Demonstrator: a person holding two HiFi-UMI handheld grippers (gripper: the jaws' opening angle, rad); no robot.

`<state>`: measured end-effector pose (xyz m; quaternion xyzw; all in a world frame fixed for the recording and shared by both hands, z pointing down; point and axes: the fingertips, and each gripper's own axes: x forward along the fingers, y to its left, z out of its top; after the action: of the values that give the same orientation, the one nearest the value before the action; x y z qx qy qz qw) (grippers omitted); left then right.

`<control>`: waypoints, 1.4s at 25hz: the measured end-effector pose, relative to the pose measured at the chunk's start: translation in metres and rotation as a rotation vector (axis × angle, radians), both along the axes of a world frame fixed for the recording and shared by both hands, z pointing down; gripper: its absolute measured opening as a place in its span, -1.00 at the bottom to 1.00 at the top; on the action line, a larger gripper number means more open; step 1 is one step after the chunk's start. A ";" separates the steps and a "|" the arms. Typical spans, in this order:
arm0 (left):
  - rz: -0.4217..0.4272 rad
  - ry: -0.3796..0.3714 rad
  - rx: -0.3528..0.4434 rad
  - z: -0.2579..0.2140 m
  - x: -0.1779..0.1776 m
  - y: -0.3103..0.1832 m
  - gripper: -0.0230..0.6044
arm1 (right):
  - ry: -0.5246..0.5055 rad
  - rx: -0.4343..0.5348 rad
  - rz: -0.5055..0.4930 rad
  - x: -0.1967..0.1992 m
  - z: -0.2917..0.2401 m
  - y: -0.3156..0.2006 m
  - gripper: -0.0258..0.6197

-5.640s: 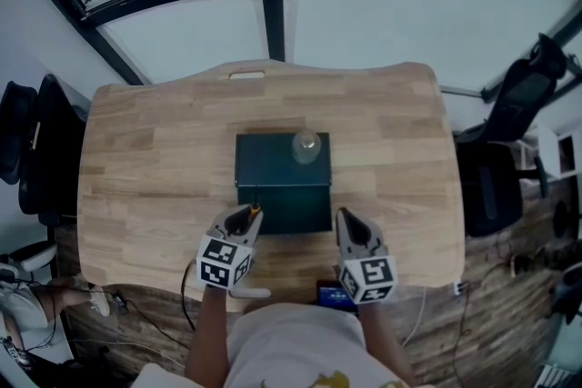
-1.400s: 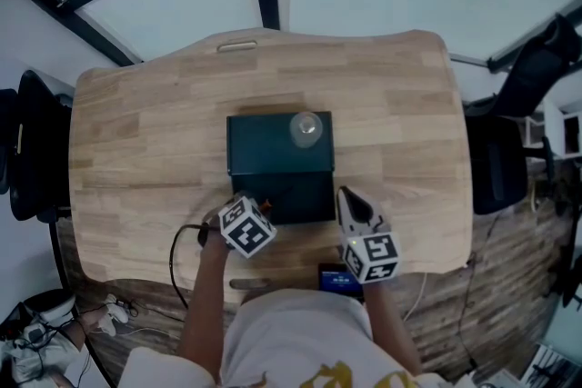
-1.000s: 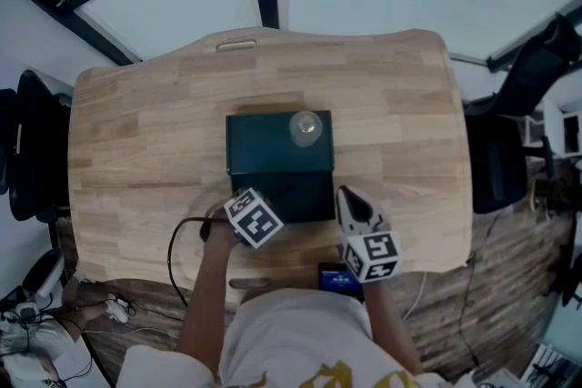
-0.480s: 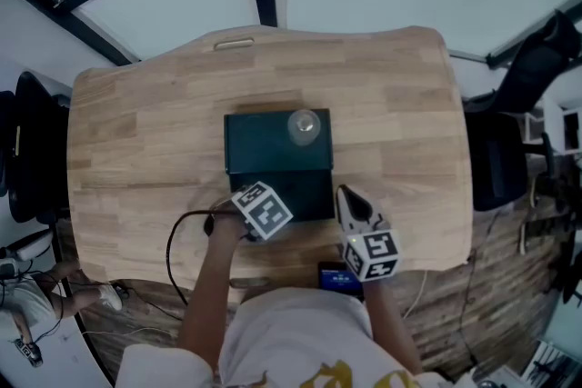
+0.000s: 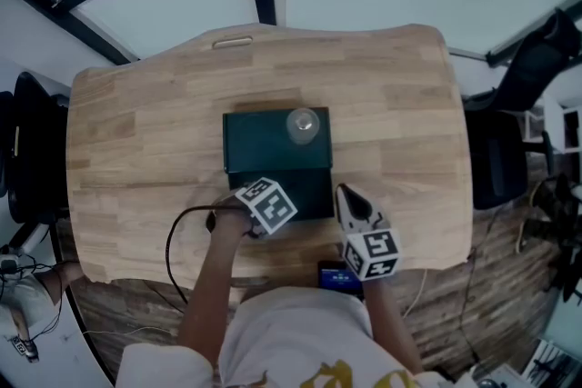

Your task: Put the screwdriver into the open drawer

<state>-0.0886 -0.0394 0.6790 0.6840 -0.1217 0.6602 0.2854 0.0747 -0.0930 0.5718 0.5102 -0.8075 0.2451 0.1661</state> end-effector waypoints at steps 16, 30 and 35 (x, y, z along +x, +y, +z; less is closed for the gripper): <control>-0.008 -0.042 -0.034 0.005 0.000 0.000 -0.71 | -0.008 -0.010 -0.005 0.001 0.000 0.000 -0.93; -0.006 -0.046 -0.032 0.005 -0.001 0.000 -0.71 | -0.011 -0.013 -0.005 0.001 0.002 0.000 -0.93; -0.001 -0.045 -0.036 0.005 -0.001 0.001 -0.70 | -0.011 -0.016 -0.005 0.002 0.003 0.001 -0.93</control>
<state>-0.0894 -0.0386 0.6842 0.6637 -0.1167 0.6774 0.2950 0.0766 -0.0925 0.5753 0.5052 -0.8078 0.2541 0.1664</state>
